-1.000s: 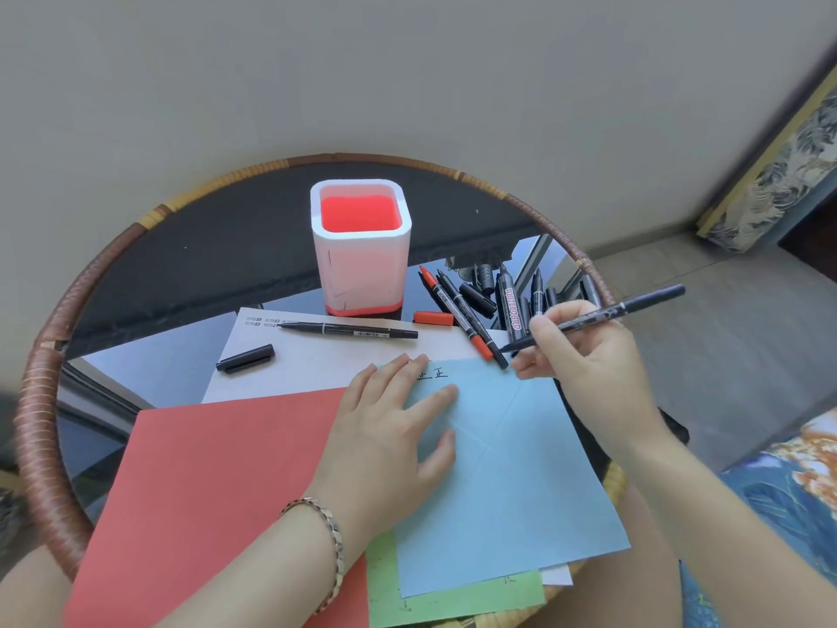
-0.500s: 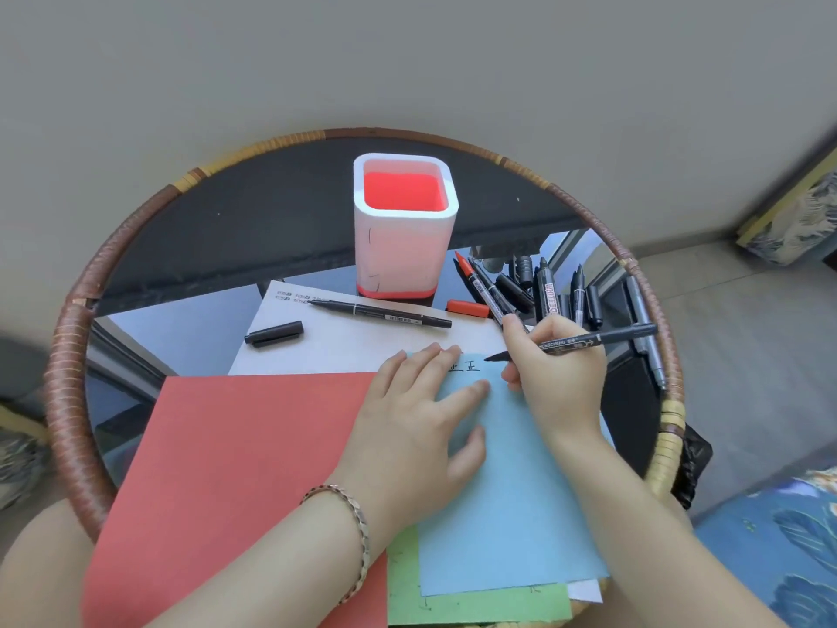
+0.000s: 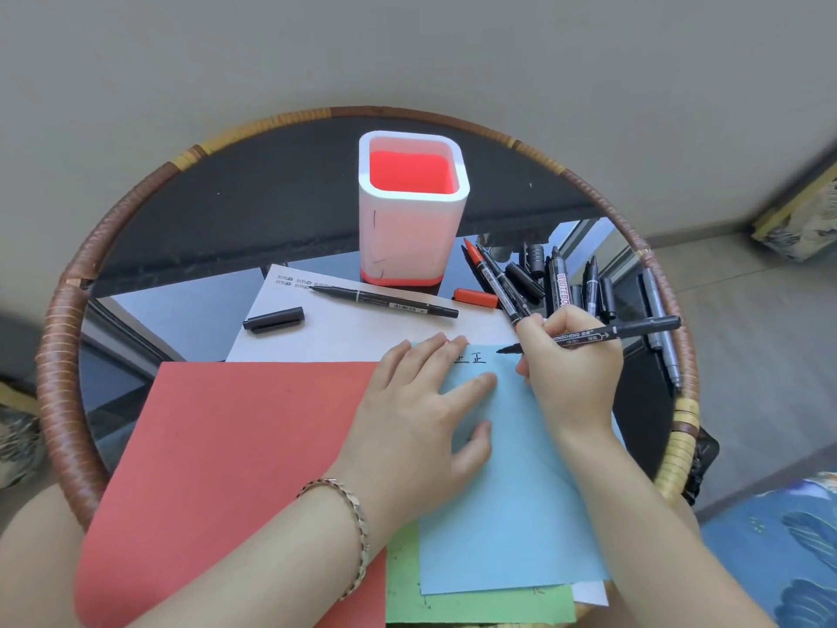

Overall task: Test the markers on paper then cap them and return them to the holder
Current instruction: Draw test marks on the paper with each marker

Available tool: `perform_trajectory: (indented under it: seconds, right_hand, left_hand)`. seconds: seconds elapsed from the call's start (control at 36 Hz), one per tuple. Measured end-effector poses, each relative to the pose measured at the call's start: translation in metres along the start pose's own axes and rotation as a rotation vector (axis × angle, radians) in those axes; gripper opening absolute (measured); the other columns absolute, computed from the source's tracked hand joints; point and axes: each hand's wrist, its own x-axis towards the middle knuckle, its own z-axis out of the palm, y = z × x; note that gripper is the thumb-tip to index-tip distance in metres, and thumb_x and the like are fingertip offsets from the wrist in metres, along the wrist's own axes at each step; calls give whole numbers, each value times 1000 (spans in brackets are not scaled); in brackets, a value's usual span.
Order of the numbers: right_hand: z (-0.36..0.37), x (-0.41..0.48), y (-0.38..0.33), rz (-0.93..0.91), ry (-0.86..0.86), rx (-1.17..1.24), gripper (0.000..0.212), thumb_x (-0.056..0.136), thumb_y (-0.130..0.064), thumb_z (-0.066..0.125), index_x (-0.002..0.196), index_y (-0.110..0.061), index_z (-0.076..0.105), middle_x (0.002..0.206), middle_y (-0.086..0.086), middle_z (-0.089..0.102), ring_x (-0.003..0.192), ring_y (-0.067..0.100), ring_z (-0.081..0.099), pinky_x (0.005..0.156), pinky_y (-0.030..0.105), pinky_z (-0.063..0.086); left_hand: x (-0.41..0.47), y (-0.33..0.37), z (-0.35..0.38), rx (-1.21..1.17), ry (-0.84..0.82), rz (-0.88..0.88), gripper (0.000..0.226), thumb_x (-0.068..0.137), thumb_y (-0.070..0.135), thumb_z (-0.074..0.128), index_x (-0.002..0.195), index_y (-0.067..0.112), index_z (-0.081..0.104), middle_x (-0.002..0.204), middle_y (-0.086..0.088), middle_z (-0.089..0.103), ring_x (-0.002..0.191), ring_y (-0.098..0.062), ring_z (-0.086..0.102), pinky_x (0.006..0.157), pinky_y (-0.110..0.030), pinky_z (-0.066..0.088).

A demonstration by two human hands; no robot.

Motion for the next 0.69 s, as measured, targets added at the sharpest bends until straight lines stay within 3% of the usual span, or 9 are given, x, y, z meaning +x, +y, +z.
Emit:
perform_trajectory:
  seconds: [0.22,0.42,0.69]
  right_hand:
    - [1,0,-1,-15,-15,-5,34,75,-8,57,45,-12,41,34,2,50,30,3,44,49,22,39]
    - [1,0,0,-15,-28,-15,30,74,-8,58,48,-8,43,38,6,53,29,2,44,43,12,36]
    - [2,0,3,-41,9,-58,26,71,-7,56,48,-5,43,35,1,51,34,5,42,45,16,36]
  left_hand:
    - [0,1,-2,6,-32,-10,43,76,39,41,107,24,66,126,-10,57,120,-26,50,105,-45,26]
    - [0,1,-2,0,-30,-14,39,76,38,46,108,25,66,127,-11,56,120,-26,50,105,-44,25]
    - [1,2,-2,2,-41,-20,42,76,39,42,108,25,65,128,-10,56,121,-26,49,106,-43,25]
